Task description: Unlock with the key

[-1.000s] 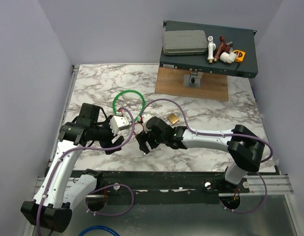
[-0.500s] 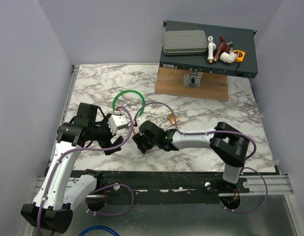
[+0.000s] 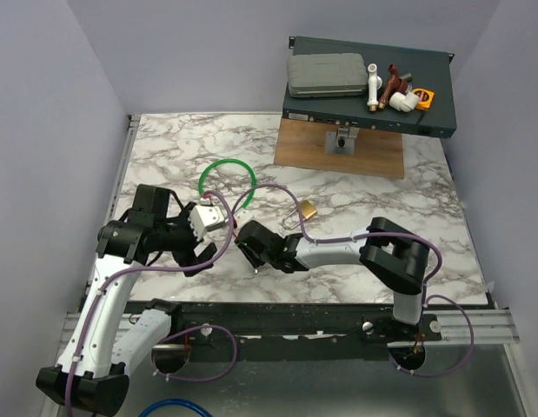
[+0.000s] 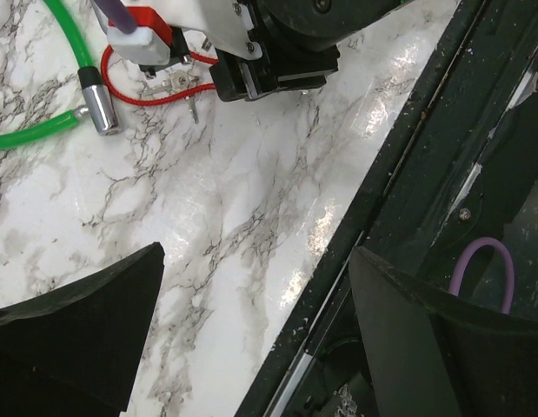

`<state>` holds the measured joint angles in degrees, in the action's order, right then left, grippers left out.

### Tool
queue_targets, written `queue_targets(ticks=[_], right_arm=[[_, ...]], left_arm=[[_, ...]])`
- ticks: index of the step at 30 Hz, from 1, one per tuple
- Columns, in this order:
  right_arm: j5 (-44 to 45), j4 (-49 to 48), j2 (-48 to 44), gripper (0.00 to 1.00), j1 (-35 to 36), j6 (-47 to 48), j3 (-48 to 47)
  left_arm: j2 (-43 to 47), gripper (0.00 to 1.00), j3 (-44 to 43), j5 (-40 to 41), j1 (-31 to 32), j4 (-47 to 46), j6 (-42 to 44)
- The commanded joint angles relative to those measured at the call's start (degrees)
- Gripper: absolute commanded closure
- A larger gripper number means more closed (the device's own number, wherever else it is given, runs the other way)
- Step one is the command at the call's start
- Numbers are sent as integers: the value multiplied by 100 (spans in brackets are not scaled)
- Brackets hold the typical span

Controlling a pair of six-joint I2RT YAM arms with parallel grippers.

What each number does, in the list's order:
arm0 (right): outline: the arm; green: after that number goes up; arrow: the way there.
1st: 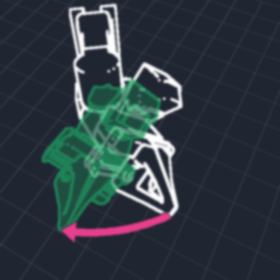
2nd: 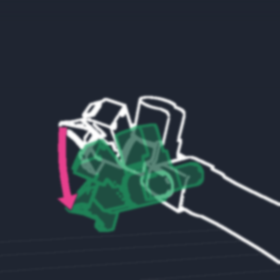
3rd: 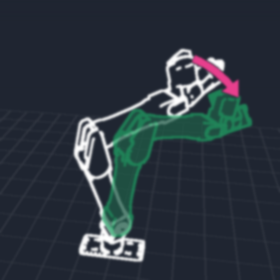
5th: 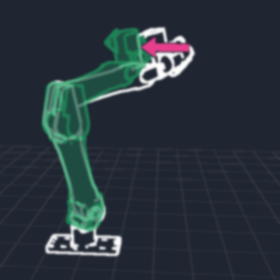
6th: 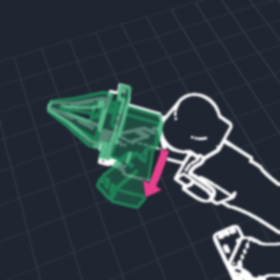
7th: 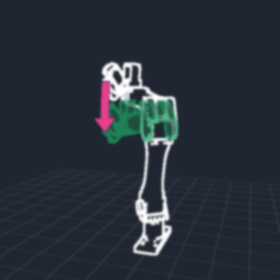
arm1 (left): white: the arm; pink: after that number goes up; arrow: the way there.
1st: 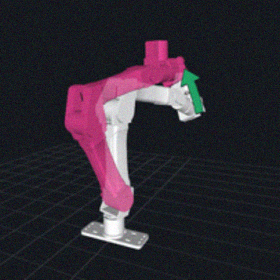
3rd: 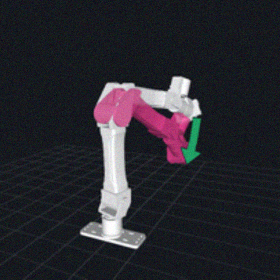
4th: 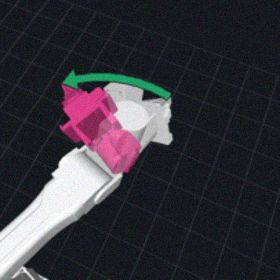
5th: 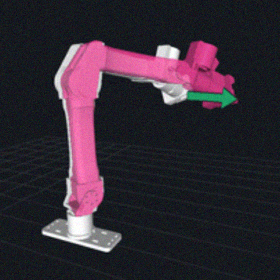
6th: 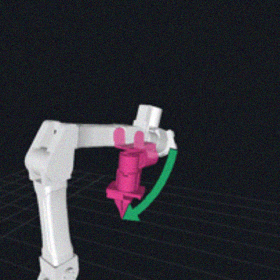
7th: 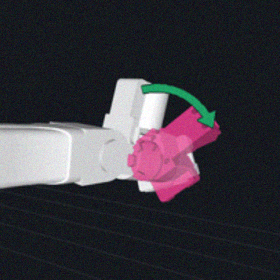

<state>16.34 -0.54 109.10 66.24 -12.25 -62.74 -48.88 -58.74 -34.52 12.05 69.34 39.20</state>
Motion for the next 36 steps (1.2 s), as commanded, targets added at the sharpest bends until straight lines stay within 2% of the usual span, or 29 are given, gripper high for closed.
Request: queue_targets(ticks=[1,10,14,18,23,27,31,36], right_arm=[[479,-167,-98,72,64,112,182],[769,-860,-918,82,68,812,596],[598,-1230,-1465,86,76,1164,880],[435,-1790,-2226,88,225,1875,1384],[313,-2502,-3301,89,562,3009,2125],[495,-2313,-3976,90,869,3802,2264],[672,-1850,-4445,92,1247,4587,2221],[954,-1398,-4779,94,1889,5441,2167]], left_arm=[[119,14,-206,-21,-33,188,164],[-8,13,-569,-141,-36,396,281],[-67,13,-784,-258,-32,550,345],[-124,13,-1049,-324,-35,769,417],[-52,11,-1487,-794,-32,1079,470],[-370,7,-2149,-1191,-36,1559,230],[-794,6,-3128,-1114,-36,2073,228],[-1138,1,-4258,-1052,-28,2207,87]])
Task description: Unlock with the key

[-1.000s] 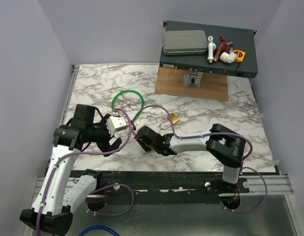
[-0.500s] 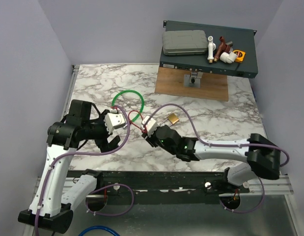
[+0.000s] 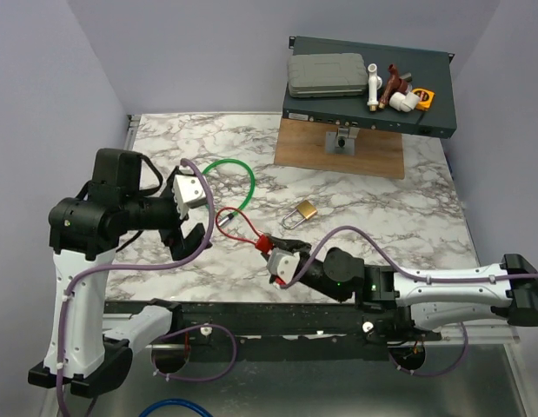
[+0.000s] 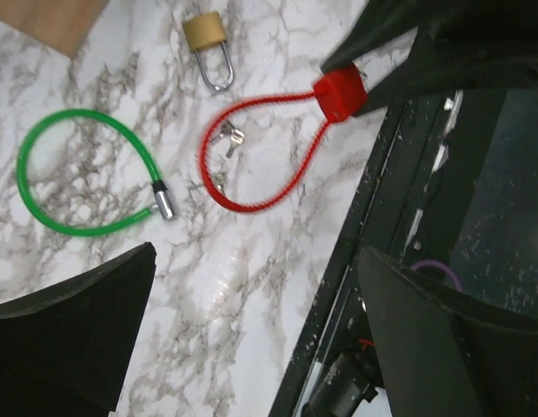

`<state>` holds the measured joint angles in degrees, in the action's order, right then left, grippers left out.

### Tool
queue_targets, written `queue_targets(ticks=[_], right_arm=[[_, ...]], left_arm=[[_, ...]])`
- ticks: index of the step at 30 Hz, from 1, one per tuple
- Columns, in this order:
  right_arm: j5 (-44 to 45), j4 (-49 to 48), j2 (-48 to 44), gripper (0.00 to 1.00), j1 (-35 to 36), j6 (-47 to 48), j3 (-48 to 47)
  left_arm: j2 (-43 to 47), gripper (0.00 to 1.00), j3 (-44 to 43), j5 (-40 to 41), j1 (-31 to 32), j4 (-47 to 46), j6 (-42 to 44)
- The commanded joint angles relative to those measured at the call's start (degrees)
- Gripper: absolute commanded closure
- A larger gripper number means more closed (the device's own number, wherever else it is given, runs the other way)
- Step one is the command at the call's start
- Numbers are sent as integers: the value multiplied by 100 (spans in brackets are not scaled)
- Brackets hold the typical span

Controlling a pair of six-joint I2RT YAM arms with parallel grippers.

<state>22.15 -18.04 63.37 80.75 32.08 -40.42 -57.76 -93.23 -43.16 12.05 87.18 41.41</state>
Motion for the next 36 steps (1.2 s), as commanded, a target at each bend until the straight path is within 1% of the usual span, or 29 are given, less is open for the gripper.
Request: queue_targets(ticks=[1,3,5,8,10,12,15,20,25,31,36], right_arm=[[448,397,-226,95,575,1195,-73],[707,466,-216,95,861,1525,-106],[929,506,-187,96,1073,1822,-152],[1117,527,-129,96,1286,2117,-249],[1191,564,-71,96,1352,2284,-353],[1252,526,-25,96,1419,2514,-408],[1281,543,87,96,1499,2799,-531],[1287,648,337,96,1636,3129,-813],[1419,644,624,96,1770,3428,-1027],[1556,203,673,97,1799,3916,-985],[1669,20,776,97,1804,4179,-1035]], left_arm=[[-357,1,-1041,-229,-28,470,-157],[-554,1,-1515,-339,-21,561,-301],[-626,1,-1661,-523,17,570,-471],[-538,2,-1224,-962,275,571,-474],[-509,2,-829,-1058,630,568,-565],[-523,1,-435,-1046,981,557,-628],[-560,1,-115,-1006,1119,563,-607],[-723,1,-335,-529,1585,554,-542],[-991,2,-294,-404,1939,565,-605],[-844,1,465,-438,2204,556,-504],[-837,1,627,-375,2227,430,-594]])
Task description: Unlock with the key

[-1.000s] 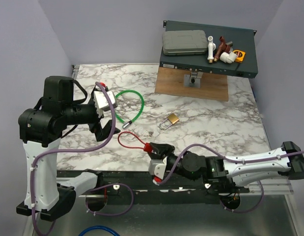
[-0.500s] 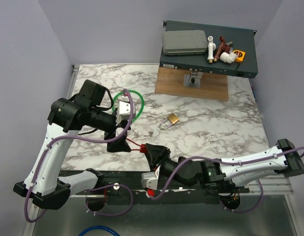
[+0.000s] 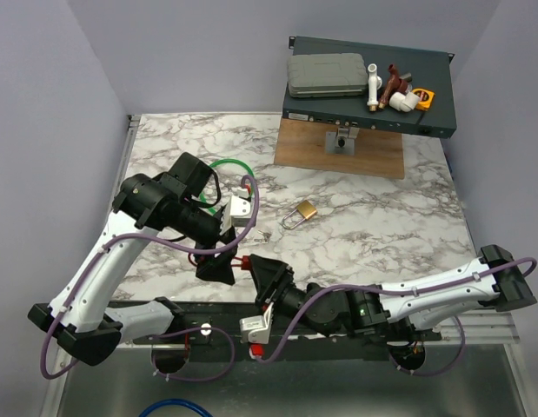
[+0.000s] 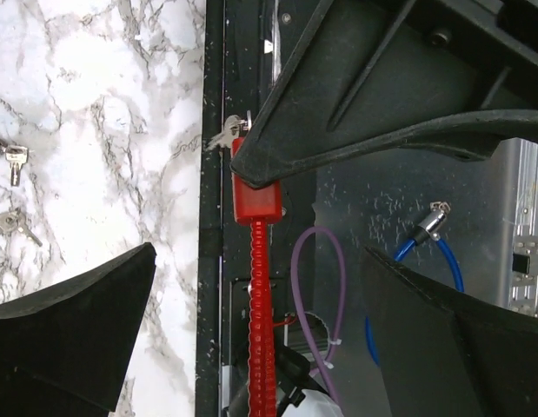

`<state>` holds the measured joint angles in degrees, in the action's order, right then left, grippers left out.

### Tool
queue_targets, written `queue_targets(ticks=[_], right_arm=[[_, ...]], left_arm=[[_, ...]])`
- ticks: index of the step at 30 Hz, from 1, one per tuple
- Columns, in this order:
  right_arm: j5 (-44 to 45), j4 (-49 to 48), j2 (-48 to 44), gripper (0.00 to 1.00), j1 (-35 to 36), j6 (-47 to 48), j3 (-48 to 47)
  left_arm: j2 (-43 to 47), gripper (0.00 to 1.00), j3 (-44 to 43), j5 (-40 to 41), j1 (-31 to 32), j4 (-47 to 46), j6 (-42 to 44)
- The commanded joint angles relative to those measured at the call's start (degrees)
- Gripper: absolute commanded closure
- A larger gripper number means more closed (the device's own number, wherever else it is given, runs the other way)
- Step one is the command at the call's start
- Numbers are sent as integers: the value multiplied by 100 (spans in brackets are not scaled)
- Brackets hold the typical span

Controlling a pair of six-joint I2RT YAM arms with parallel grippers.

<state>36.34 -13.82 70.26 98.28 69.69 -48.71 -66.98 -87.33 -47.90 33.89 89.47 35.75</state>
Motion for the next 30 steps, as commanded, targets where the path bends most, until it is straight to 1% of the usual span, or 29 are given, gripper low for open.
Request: queue_targets(ticks=[1,3,8,13,17,18,21,26,27,30], right_arm=[[251,-409,122,97,66,430,-224],[244,-406,167,97,74,454,-273],[217,-259,295,97,100,519,-469],[202,-169,370,97,106,572,-627],[208,-69,408,97,107,565,-700],[209,-69,412,97,100,563,-719],[209,-76,465,97,103,572,-769],[182,-219,656,97,107,633,-941],[182,-264,700,97,109,638,-972],[188,-390,743,96,105,549,-1015]], left_arm=[[67,1,36,130,56,175,-57],[32,2,49,234,109,142,-75],[18,11,215,377,307,101,-130],[54,16,414,606,469,143,-77],[29,32,273,672,490,45,-124],[40,39,269,674,495,12,-143],[58,67,325,714,508,-52,-194],[80,97,412,609,567,-34,-158],[80,100,397,581,569,-5,-141],[84,100,321,385,575,170,15]])
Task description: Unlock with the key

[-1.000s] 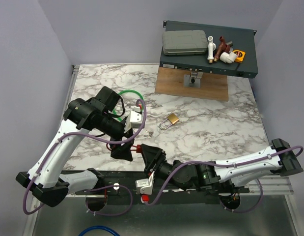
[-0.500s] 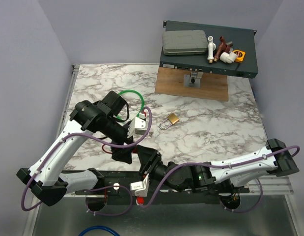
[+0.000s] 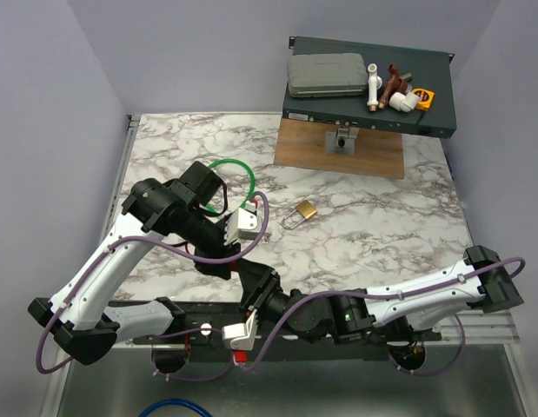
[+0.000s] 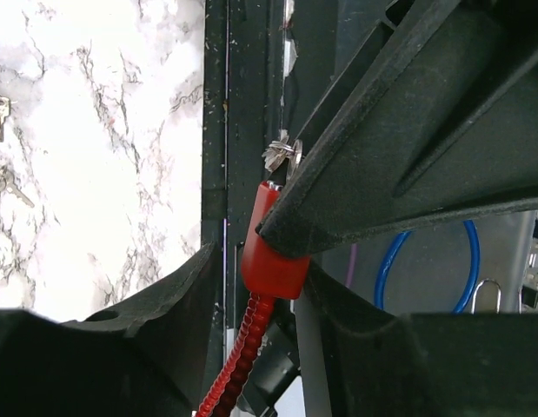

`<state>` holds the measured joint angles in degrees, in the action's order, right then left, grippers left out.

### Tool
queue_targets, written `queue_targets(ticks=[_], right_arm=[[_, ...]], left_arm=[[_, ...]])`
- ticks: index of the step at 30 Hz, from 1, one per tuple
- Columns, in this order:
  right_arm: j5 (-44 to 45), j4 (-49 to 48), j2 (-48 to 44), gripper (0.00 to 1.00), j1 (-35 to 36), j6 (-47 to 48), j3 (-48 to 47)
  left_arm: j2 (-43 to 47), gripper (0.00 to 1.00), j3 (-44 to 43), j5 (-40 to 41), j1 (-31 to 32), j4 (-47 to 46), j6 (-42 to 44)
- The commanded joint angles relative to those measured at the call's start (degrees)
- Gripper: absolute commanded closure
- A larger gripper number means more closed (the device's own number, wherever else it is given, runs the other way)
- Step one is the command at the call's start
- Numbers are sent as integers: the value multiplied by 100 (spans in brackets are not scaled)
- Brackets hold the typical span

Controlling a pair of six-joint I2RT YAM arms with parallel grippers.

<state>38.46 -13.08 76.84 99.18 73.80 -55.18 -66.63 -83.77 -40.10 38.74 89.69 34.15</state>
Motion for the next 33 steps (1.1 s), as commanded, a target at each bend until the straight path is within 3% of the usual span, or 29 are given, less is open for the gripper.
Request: queue_targets(ticks=[1,5,8,10,20,29,33], right_arm=[[-22,-479,86,95,14,46,-383],[-44,-267,-17,75,9,-593,-431],[-53,264,-218,51,-17,-1208,-510],[-77,564,-427,44,-53,-1671,-566],[-1230,2367,-1371,38,-429,-4545,-1080],[-1806,2407,-1760,39,-603,-5720,-990],[-2352,2314,-1876,44,-864,-6366,-1116]], left_arm=[[66,100,-56,-456,94,215,231],[162,100,-129,-493,88,308,375],[274,100,-173,-316,66,308,450],[352,100,-192,-211,34,284,486],[670,100,-292,-33,-81,193,617],[694,100,-499,148,-116,-140,372],[697,100,-525,151,-121,-105,416]])
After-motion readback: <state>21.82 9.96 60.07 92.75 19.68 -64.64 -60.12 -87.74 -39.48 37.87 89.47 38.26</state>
